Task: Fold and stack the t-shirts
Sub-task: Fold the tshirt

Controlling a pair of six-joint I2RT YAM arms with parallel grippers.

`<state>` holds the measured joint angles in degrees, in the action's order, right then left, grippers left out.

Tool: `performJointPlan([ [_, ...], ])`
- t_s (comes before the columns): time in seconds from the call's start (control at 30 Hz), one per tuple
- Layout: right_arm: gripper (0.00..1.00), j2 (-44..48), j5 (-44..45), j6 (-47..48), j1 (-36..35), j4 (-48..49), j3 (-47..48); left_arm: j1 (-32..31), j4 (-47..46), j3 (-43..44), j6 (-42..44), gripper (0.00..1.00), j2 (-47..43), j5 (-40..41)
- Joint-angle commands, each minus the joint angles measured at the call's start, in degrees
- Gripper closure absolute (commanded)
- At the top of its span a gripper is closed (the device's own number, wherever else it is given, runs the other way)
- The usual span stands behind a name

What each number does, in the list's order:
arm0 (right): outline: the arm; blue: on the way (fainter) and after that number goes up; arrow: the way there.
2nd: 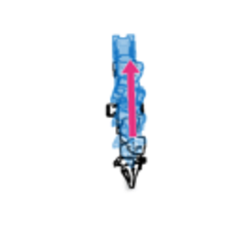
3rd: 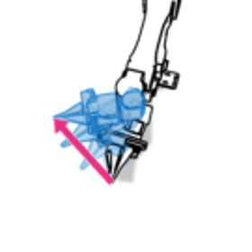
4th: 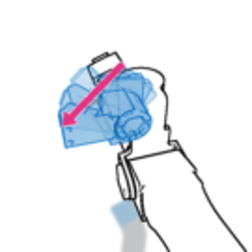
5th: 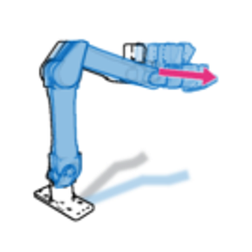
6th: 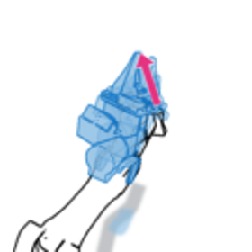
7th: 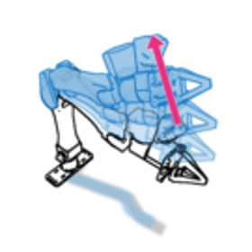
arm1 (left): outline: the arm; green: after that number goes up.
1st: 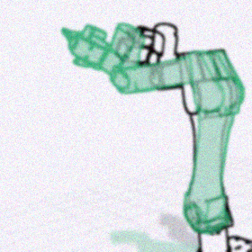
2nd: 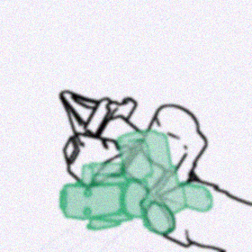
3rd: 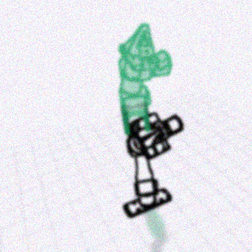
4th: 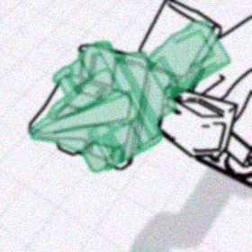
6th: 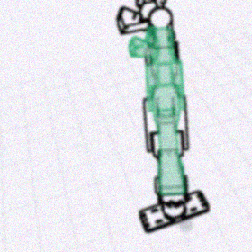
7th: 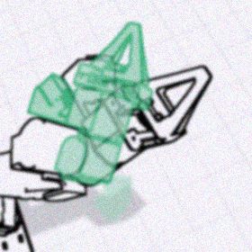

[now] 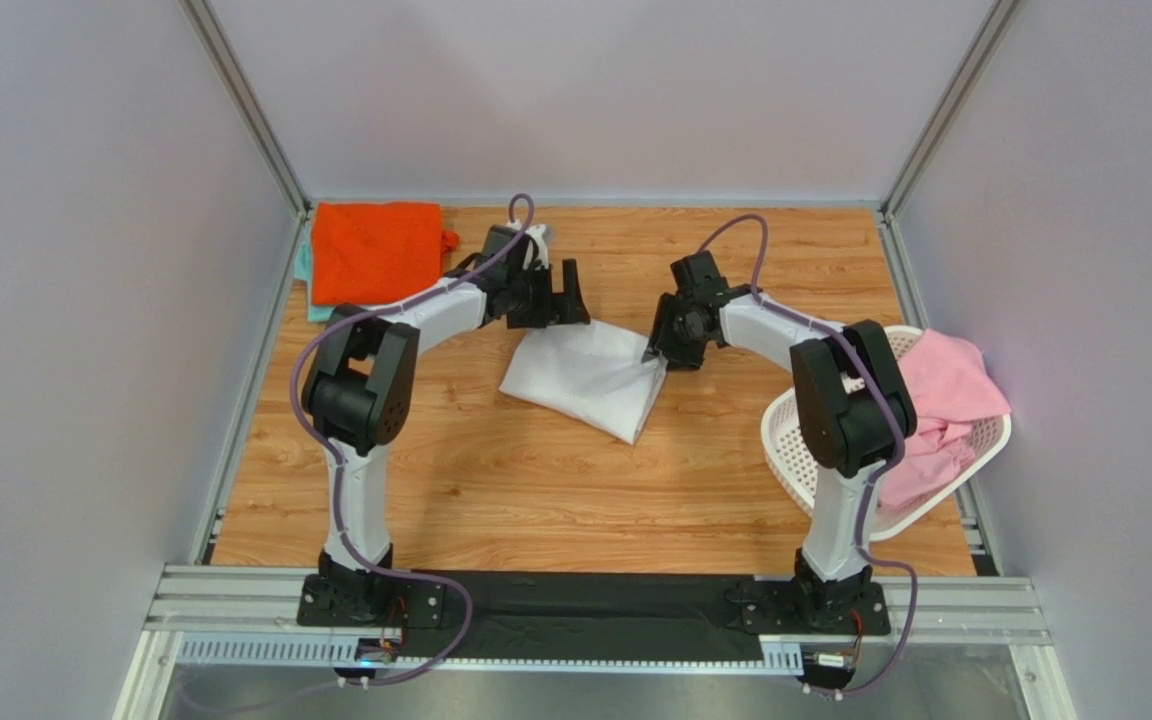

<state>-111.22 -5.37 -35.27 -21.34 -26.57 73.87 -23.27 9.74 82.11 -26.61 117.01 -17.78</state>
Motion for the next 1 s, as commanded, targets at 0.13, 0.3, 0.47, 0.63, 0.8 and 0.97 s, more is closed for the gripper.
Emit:
performJointPlan([
  [0.13,0.77,-2.33,-5.35,0.02,3.14,4.68,-2.94,-0.20,0.63,2.80,0.25,0.00,4.63,-0.67],
  [0.3,0.92,-3.13,-11.76,2.48,4.29,6.52,-3.64,-0.46,-1.12,-2.11,-1.33,0.00,1.65,-2.70],
  [0.47,0.99,-2.34,-19.49,6.52,4.12,7.85,-5.92,-1.78,-4.55,-17.13,-4.05,0.00,-9.92,0.19],
  [0.63,0.88,1.96,-22.14,11.34,3.77,8.64,-10.93,-4.24,-4.02,-31.44,-6.43,0.00,-22.07,2.74],
  [0.8,0.58,9.95,-20.48,14.52,2.89,5.31,-12.61,-7.84,-3.15,-37.10,-8.28,0.00,-34.47,7.06],
  [0.97,0.00,16.20,-18.90,14.09,2.27,0.03,-11.29,-9.51,-1.04,-36.76,-7.76,0.00,-40.10,10.75],
])
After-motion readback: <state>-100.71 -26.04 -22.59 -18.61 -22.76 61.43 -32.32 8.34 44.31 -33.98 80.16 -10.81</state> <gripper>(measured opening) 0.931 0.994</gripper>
